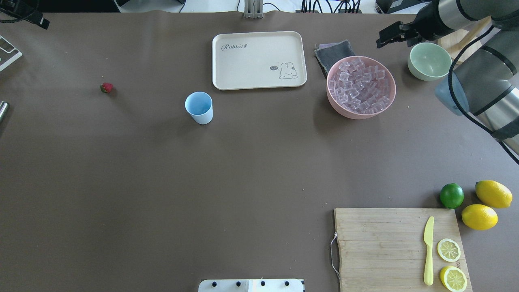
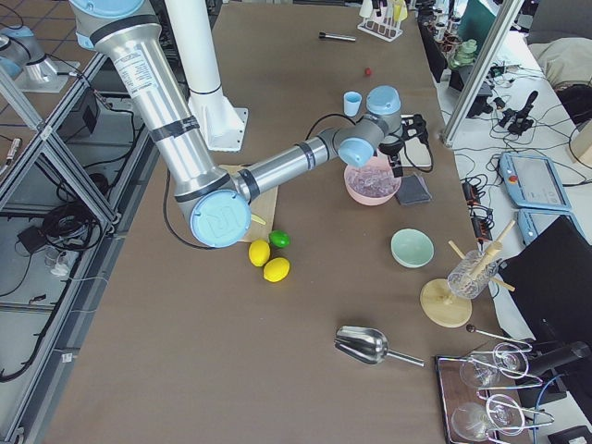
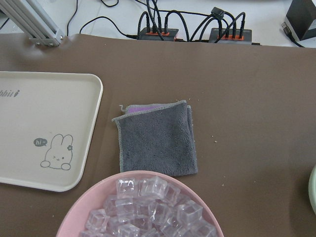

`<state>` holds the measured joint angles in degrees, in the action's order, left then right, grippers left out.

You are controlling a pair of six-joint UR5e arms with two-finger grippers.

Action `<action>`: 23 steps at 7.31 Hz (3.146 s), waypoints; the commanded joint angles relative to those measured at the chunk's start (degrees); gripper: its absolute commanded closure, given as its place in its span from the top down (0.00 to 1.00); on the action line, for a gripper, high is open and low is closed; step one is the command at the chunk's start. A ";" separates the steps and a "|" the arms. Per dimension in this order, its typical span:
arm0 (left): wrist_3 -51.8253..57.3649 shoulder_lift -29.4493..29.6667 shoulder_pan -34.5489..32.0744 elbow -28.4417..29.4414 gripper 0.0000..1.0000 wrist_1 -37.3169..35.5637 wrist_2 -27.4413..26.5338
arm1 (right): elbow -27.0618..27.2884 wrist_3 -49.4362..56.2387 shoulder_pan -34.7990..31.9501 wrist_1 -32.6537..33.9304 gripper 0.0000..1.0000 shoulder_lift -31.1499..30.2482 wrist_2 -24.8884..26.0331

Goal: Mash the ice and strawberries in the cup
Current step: 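Lower the right gripper into the bowl and grasp another ice cube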

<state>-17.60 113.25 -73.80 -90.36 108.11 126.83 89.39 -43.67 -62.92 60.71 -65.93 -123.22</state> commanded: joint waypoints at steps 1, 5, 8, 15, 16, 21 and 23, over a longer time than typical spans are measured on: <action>-0.24 0.13 2.25 -0.08 0.98 0.09 0.00 | 1.83 -0.02 1.73 -0.96 0.99 -1.92 5.05; -0.24 0.39 2.70 0.10 0.98 0.00 -0.87 | 2.46 0.50 12.01 9.77 1.00 3.53 16.06; -0.07 0.39 2.70 0.19 0.98 0.09 -3.24 | 1.14 0.77 15.11 9.78 0.98 3.00 16.96; -0.16 0.04 2.70 0.10 0.98 0.09 -3.34 | -2.90 1.39 15.99 8.99 0.77 3.17 19.24; -0.16 0.04 2.70 0.10 0.98 0.09 -3.25 | -2.91 1.39 16.25 8.99 0.77 3.26 19.24; -0.16 -0.22 2.70 0.10 0.98 0.09 -3.25 | -2.91 1.48 17.13 9.07 0.59 3.62 19.33; -0.24 -0.31 2.70 0.01 0.98 0.09 -3.25 | -2.82 3.92 16.70 9.16 0.00 4.14 19.24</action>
<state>-17.77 112.98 -71.10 -90.31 108.19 123.58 86.49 -41.55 -45.94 69.83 -62.10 -103.94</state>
